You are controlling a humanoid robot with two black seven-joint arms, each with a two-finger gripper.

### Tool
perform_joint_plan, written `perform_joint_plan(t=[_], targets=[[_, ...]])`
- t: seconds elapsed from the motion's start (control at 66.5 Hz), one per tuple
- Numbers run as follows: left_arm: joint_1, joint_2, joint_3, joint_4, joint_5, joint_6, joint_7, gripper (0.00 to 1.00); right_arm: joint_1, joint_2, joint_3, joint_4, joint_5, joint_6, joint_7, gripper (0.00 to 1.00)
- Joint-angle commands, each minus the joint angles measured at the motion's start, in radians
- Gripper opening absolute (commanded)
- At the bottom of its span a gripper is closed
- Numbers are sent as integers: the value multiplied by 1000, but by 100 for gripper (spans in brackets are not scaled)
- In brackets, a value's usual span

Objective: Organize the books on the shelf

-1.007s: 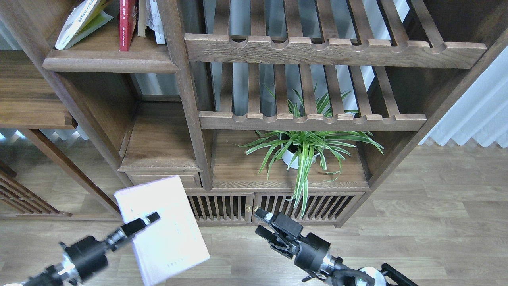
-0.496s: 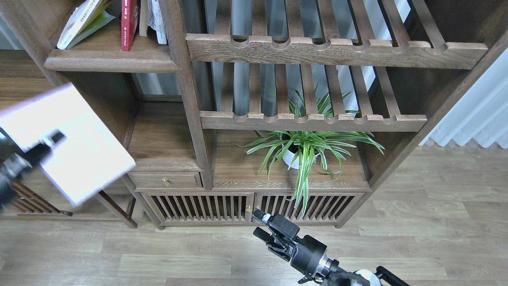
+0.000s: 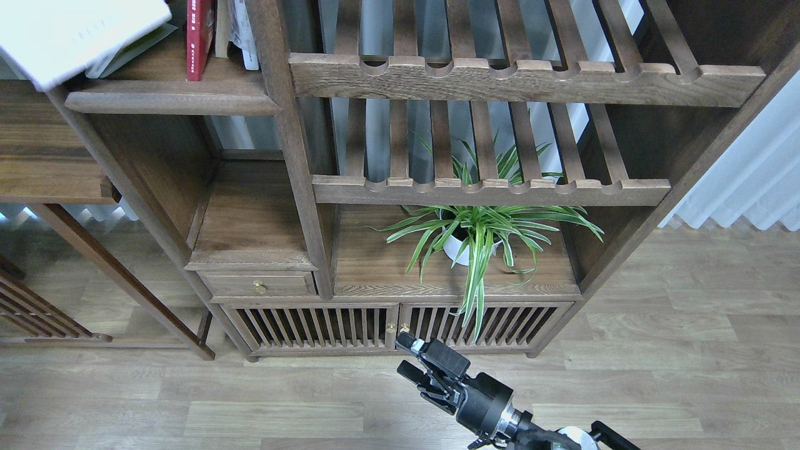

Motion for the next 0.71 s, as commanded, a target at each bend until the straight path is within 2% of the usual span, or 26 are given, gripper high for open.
perform_joint_plan(t=[0.0, 0.15, 0.165, 0.316, 0.691], targets=[[-49, 54, 14, 56, 12, 0, 0, 0, 1, 1, 0, 0, -1, 0, 1, 99], [-176, 45, 96, 124, 95, 0, 0, 1, 7, 4, -3, 1, -4, 0, 0, 99], [-223, 33, 125, 154, 138, 0, 0, 1, 8, 14, -9, 1, -7, 0, 0, 99], [-320, -51, 184, 224, 221, 0, 0, 1, 10, 20, -12, 1, -10, 0, 0, 99], [-499, -269, 201, 406, 460, 0, 0, 1, 9, 24, -14, 1, -10, 0, 0, 99]])
